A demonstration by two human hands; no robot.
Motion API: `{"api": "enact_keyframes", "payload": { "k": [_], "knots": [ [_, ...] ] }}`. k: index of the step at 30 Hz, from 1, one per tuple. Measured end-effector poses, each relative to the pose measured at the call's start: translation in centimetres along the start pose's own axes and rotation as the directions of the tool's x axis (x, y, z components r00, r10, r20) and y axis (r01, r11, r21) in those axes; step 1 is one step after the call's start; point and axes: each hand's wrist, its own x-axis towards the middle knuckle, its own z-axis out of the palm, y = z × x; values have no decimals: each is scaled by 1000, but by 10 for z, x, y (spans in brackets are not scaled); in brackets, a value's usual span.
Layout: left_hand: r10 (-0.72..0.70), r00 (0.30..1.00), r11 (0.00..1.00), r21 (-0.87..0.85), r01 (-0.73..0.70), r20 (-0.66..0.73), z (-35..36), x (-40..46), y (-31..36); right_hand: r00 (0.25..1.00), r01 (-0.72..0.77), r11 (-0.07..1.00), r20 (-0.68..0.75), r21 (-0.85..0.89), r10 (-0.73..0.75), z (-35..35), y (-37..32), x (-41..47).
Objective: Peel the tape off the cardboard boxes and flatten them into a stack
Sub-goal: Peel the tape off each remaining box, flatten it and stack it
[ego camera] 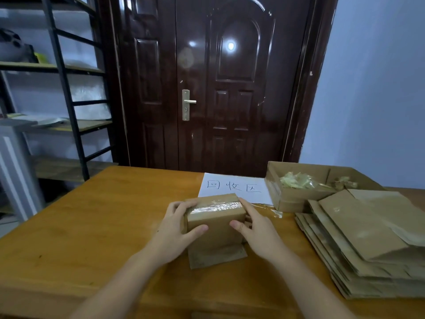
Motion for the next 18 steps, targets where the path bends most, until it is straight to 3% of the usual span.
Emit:
{"api": "enact_keyframes", "payload": {
  "k": [3, 6, 8, 12, 15, 18],
  "knots": [
    [18, 996, 1000, 7, -19, 84, -6, -3, -8, 982, 34, 981, -175, -193, -68, -2, -3, 0],
    [62, 990, 991, 114, -77, 128, -10, -3, -8, 904, 232, 913, -272, -335, -329, -1, -10, -6],
    [120, 990, 971, 196, -133, 80, -6, -4, -4, 895, 337, 886, -185, -318, -406, 0, -14, -13],
    [204, 978, 921, 343, -183, -29, 6, -13, 10, 958, 285, 909, 64, -306, -279, 5, -11, -20],
    [392, 917, 820, 480, -312, -73, 14, -14, 17, 961, 278, 915, 85, -294, -264, -1, -6, -19],
    [471, 882, 790, 455, -412, -20, 21, -4, 19, 954, 297, 914, 51, -276, -294, -11, -2, -14]
  ]
}}
